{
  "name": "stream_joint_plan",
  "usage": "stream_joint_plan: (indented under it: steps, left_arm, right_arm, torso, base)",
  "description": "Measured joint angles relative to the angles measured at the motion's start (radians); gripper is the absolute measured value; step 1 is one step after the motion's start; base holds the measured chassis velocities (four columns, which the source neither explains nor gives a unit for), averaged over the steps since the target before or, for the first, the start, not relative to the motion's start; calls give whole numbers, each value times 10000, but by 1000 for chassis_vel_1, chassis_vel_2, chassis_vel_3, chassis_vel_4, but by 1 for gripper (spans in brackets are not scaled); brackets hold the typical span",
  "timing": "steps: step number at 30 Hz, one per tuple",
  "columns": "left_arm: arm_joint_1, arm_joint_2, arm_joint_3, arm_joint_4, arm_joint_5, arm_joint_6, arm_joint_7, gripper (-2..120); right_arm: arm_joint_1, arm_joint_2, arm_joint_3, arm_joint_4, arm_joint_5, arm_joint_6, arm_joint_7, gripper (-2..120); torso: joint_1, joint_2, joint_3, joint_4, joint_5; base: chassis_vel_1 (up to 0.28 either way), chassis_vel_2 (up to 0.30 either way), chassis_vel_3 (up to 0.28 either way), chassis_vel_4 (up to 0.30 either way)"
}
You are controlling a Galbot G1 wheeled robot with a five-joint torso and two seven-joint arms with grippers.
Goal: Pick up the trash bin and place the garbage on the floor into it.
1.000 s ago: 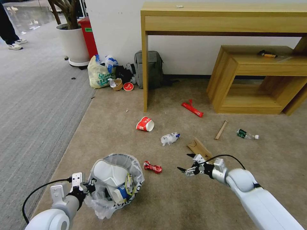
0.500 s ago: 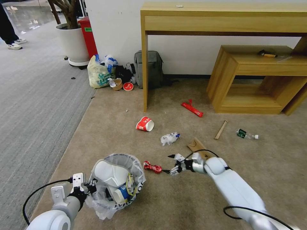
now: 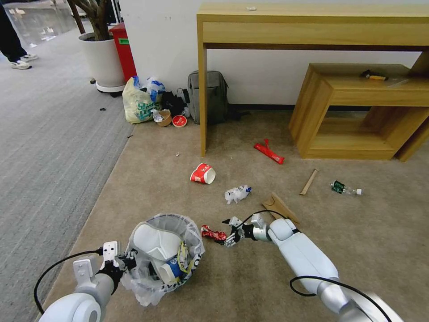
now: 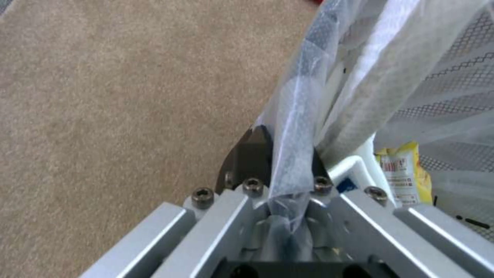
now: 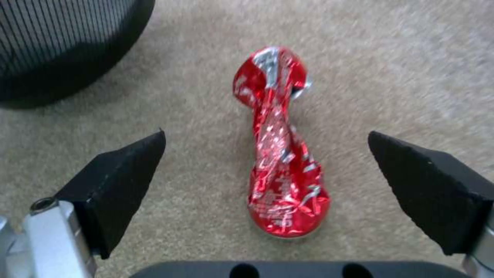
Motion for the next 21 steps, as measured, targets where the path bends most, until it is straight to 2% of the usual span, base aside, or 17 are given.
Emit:
stream_joint_plan:
  steps: [6,16,18,20,21]
  left_arm:
    - [-30,-3,9,55,-10,0,-6,0]
    - [-23,-7,40,25,-17,7,-14,0]
    - [-11,-14,49,8,-14,8,-18,0]
    - [-6,-15,50,3,-15,8,-18,0]
    - [2,-19,51,0,-11,8,-19,0]
  right_arm:
    - [313,478,220,-955,-676,215,141,100]
    - [450,813,445,-1404,-1077,223,336,99]
    - [470,862,473,-1472,-1078,136,449,92]
    - [471,872,477,-1483,-1077,120,458,91]
    - [471,893,477,-1499,-1078,74,482,85]
  torso:
    - [0,0,0,0,-1]
    - [0,0,0,1,0]
    - [0,0,0,1,0]
    - [0,0,0,1,0]
    - [0,0,0,1,0]
  base:
    - [0,0,0,0]
    - [0,0,0,0]
    - [0,0,0,0]
    - [0,0,0,0]
    - [0,0,0,0]
